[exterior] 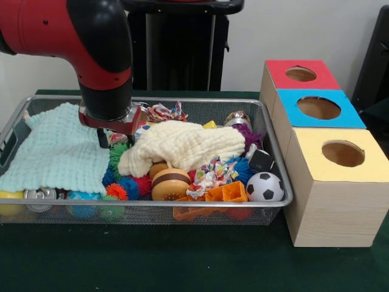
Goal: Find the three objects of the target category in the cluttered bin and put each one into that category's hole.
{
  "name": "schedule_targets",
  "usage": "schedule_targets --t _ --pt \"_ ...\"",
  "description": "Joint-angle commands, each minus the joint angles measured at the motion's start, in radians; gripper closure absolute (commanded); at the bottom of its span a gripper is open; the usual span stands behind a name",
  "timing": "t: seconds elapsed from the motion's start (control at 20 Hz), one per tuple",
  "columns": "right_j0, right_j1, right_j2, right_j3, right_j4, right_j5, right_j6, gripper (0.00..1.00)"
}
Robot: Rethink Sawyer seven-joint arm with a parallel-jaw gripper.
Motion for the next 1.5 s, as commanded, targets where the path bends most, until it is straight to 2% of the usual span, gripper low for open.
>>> schedule_targets --t 0.05,0.35,0.7,0.9,1.05,1.4,1.5 --pt "0.004 0.069 0.02 0.056 -0.035 -0.063 -0.035 0.0" --pt "0.003 0.073 0.019 0.051 -0.036 -0.064 -0.04 0.0" --pt "-0.018 0.128 0.027 0.021 -0.055 -0.107 -0.062 0.0" --pt "-0.002 0.144 0.018 0.009 -0.08 -0.142 -0.059 0.0" --pt "0.026 0.176 0.008 -0.03 -0.095 -0.136 -0.058 0.0" --pt "0.11 0.303 -0.028 -0.178 -0.171 -0.199 -0.01 0.0" --pt "0.123 0.323 -0.036 -0.195 -0.183 -0.236 0.006 0.0"
